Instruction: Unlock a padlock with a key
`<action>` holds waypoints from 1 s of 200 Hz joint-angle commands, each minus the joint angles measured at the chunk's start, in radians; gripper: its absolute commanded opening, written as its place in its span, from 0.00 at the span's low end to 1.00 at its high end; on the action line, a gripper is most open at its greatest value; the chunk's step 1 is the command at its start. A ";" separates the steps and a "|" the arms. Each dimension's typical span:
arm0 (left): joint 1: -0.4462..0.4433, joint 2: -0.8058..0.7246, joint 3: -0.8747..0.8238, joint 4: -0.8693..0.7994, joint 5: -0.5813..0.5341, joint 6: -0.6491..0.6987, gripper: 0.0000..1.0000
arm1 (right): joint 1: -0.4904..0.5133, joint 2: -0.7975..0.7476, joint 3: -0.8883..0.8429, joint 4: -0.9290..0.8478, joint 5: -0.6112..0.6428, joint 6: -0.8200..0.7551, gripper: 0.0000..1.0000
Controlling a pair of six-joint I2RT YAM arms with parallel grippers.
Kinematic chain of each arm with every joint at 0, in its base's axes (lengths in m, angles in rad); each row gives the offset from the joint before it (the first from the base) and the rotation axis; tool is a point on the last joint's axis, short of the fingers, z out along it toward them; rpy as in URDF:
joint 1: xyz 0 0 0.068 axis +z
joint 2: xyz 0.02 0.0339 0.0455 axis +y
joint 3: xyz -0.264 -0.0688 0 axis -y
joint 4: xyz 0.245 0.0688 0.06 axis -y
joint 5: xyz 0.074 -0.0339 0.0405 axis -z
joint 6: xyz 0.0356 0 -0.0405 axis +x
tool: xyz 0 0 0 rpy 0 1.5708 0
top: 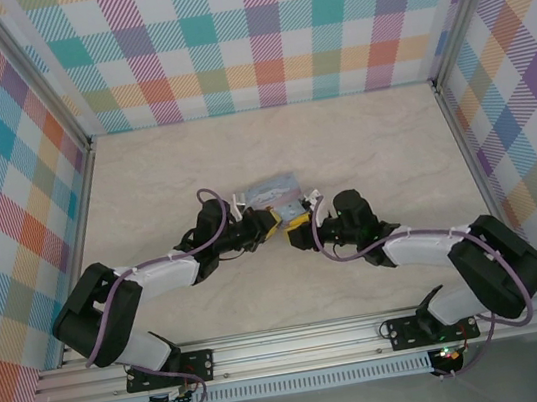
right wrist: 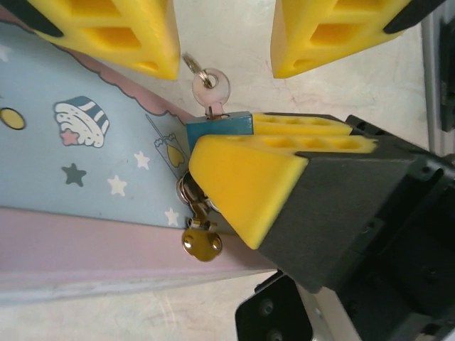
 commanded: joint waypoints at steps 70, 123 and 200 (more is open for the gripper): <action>0.000 -0.073 0.009 -0.027 -0.050 -0.089 0.00 | 0.208 -0.111 -0.087 0.010 0.516 -0.596 0.45; 0.000 -0.092 0.001 -0.044 -0.050 -0.123 0.00 | 0.252 -0.020 -0.032 0.123 0.612 -0.784 0.42; 0.000 -0.088 0.003 -0.044 -0.045 -0.127 0.00 | 0.277 0.055 0.017 0.191 0.616 -0.776 0.37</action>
